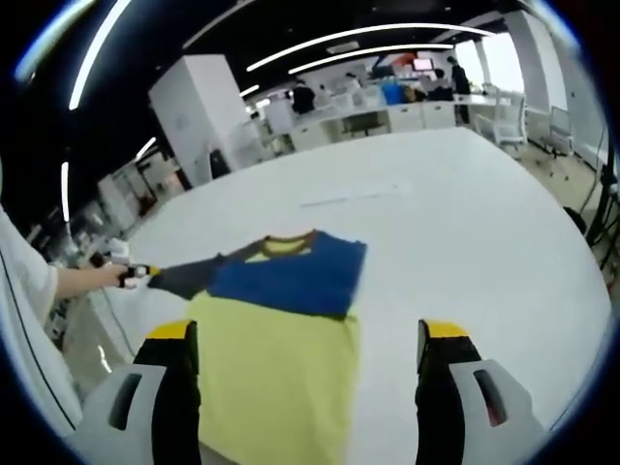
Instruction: Fold the garment on the visible template until the final outline fits inside the template.
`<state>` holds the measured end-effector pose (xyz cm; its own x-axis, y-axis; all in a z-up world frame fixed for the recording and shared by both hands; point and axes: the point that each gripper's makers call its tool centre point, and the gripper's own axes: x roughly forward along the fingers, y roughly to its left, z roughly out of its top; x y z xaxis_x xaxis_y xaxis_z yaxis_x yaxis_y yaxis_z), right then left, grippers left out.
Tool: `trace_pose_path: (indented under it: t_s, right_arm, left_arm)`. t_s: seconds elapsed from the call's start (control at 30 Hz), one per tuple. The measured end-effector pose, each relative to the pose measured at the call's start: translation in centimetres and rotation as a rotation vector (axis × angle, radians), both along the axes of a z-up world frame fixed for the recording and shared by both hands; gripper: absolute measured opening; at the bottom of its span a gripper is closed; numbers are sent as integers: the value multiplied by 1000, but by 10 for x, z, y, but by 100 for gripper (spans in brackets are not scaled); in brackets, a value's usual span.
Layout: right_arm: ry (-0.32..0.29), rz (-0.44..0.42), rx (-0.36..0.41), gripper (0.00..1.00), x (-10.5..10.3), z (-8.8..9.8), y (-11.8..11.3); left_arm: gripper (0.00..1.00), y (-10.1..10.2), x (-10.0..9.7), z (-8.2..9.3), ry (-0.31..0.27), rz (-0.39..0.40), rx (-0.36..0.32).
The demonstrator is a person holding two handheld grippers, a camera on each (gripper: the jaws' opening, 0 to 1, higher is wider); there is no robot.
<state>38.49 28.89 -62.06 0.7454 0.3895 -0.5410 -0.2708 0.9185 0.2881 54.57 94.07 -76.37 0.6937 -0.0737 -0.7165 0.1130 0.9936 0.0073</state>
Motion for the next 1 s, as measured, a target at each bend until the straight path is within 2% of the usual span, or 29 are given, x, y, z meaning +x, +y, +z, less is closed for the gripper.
trace_pose_path:
  t_s: [0.17, 0.27, 0.4, 0.53, 1.0]
  right_arm:
    - [2, 0, -1, 92, -1, -1, 0]
    - [1, -1, 2, 92, -1, -1, 0]
    - [3, -4, -1, 92, -2, -1, -1]
    - [-2, -9, -1, 92, -2, 1, -3]
    - [-17, -9, 11, 92, -4, 6, -3]
  left_arm:
    - [11, -2, -2, 0, -8, 35, -49]
    - [10, -1, -1, 0, -13, 43, -55]
    - [1, -5, -1, 0, -7, 45, -72]
    - [0, -6, -1, 1, 2, 49, -53]
    - [0, -9, -4, 20, -6, 75, -75]
